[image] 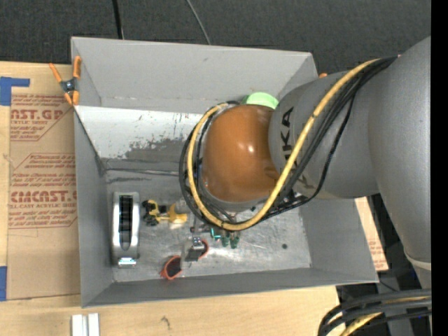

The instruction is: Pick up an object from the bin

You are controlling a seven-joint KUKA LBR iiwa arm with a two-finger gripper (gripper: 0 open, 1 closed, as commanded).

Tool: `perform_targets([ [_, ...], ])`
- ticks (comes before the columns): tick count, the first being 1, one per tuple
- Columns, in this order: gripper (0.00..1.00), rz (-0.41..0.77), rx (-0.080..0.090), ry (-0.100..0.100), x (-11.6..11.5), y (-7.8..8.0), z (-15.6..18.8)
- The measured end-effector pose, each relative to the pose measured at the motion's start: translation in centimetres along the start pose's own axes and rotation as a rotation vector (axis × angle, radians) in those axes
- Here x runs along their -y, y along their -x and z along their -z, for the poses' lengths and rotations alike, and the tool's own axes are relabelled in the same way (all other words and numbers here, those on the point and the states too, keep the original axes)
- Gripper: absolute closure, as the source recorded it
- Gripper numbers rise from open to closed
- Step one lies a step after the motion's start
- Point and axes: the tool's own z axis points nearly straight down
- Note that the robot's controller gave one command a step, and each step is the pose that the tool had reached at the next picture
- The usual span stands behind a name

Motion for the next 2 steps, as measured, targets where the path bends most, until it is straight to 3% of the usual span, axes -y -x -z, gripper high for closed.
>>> perform_targets([
  [1, 1.0, -0.007, 0.004, 0.002, -4.21, 7.87, -8.56],
  [2, 1.0, -0.007, 0.004, 0.002, -4.21, 7.87, -8.57],
])
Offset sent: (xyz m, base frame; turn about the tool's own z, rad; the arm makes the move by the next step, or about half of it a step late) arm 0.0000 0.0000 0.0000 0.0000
